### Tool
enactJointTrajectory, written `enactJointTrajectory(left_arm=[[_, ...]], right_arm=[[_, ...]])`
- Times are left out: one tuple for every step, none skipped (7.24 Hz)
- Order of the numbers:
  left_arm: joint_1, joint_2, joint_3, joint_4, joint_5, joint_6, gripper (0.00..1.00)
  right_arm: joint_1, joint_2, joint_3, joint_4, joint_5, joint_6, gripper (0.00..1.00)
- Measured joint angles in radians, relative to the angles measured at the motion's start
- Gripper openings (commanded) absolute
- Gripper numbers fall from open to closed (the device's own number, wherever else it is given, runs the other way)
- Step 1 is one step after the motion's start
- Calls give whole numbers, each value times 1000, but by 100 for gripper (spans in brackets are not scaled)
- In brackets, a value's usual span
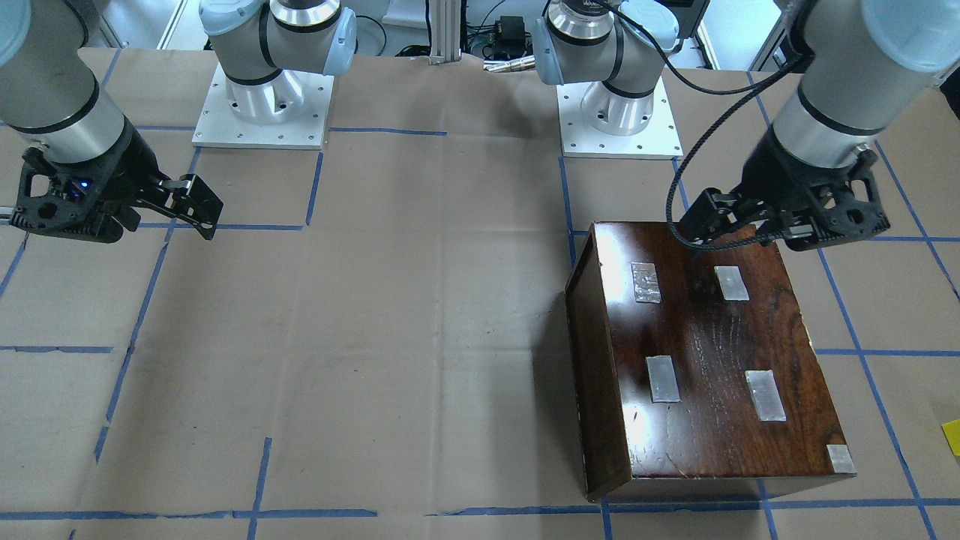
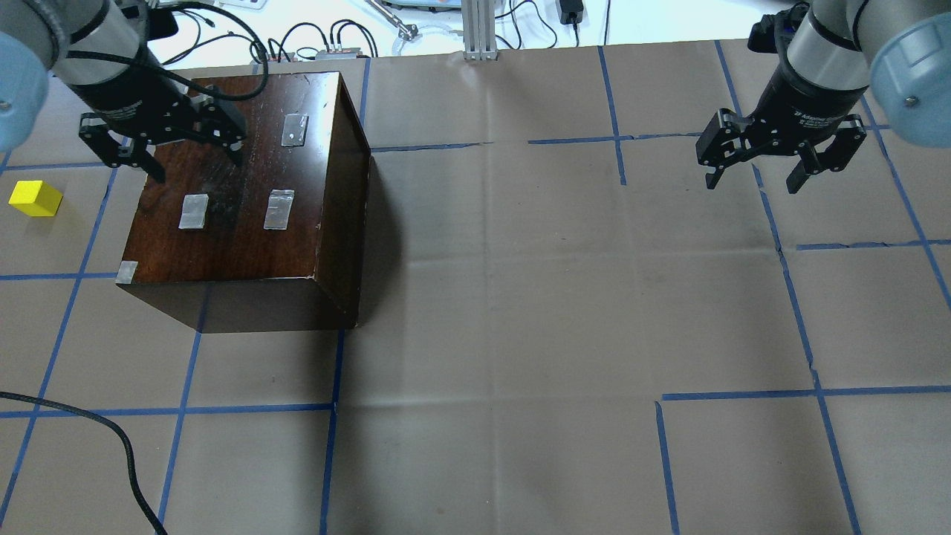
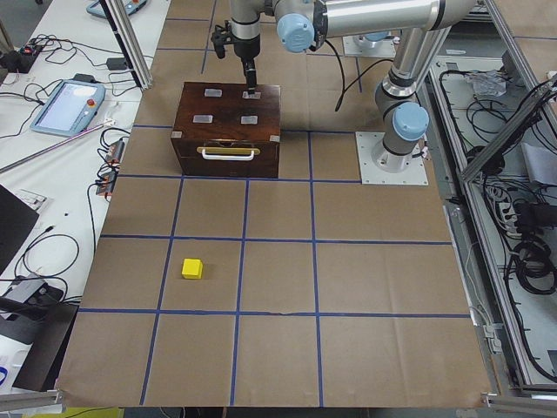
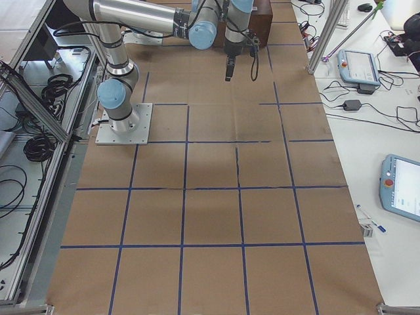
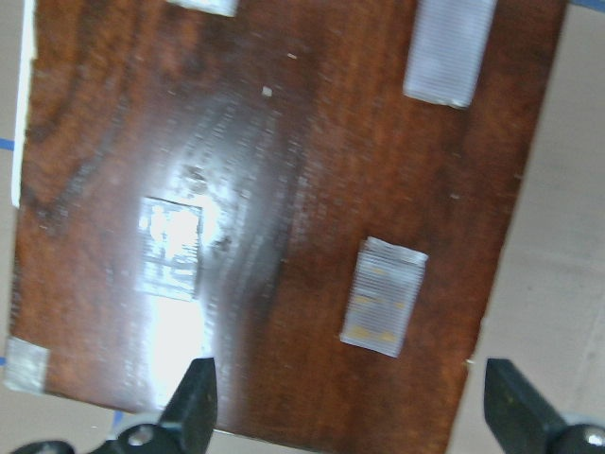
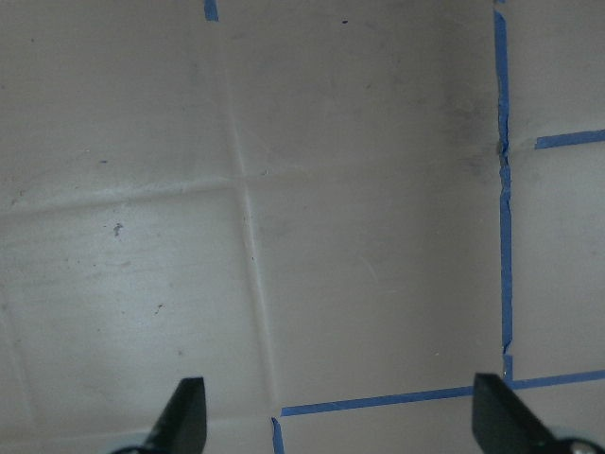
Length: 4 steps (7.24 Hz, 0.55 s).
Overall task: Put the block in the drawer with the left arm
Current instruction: 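Move the left gripper down beside the cabinet to the white drawer handle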
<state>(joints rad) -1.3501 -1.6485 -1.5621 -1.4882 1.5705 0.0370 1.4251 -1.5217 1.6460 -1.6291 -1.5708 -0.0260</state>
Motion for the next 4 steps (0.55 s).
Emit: enactJointTrajectory(left_arm=[[67, -13, 0, 15, -2, 65, 99], [139, -39, 1, 39, -4, 124, 99], [210, -75, 11, 58, -21, 194, 99], [271, -117, 33, 66, -74, 283, 99]], right_arm=[[0, 0, 0, 0, 0, 0, 100], [0, 0, 0, 0, 0, 0, 100], [0, 0, -1, 0, 0, 0, 100], [0, 0, -1, 0, 0, 0, 100]])
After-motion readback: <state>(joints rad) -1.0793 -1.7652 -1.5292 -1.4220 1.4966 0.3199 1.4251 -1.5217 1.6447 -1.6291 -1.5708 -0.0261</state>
